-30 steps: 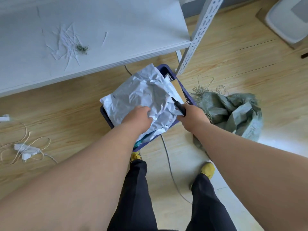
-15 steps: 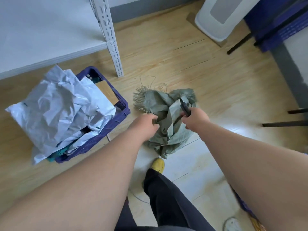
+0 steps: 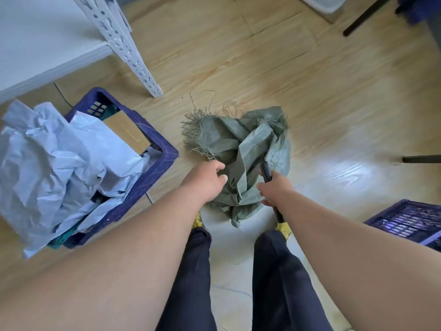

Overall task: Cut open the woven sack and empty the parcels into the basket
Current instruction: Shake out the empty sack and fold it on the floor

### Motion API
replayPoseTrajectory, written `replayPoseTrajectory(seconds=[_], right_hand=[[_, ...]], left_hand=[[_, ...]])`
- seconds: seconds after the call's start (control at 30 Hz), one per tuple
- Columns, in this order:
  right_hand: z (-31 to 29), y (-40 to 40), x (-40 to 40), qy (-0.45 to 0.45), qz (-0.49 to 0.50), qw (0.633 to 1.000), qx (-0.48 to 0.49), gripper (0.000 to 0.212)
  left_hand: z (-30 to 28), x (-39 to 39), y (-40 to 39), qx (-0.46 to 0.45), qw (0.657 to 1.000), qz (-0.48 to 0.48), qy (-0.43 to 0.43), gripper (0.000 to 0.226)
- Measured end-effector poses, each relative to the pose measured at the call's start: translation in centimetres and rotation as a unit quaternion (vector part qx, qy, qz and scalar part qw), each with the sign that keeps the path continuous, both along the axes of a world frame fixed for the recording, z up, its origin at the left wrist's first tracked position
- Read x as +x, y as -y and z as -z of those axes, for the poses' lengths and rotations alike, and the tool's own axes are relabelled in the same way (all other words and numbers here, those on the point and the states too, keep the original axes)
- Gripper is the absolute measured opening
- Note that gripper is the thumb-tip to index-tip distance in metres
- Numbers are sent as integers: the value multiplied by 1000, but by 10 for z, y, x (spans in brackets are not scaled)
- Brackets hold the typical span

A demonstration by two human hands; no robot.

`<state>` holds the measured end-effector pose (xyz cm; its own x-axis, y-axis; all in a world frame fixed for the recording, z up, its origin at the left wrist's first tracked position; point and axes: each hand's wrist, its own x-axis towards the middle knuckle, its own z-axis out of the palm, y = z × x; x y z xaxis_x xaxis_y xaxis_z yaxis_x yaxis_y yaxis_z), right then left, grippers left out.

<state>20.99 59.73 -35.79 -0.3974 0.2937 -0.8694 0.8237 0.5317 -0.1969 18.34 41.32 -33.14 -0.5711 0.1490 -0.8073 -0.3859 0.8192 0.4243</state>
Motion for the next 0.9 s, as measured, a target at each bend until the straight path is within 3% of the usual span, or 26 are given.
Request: replayPoseTrajectory(seconds=[0.23,0.57,0.77,0.9], right_hand=[[94,-66,-30,9,-10,1000,-5,41],[248,-144,-82,6,156,987,-23,29],[274,-143,-82,42,290,952,-85,15],[250,-138,-71,11,279,954,-109,22]], left_hand=[[108,6,-69,-27,995,-93,39,41],[257,-5,-161,-45,981,-190,-16,44],[297,-19,-168,-50,989,-118,69,60],[263,-3,-167,-70,996,-46,18,62]])
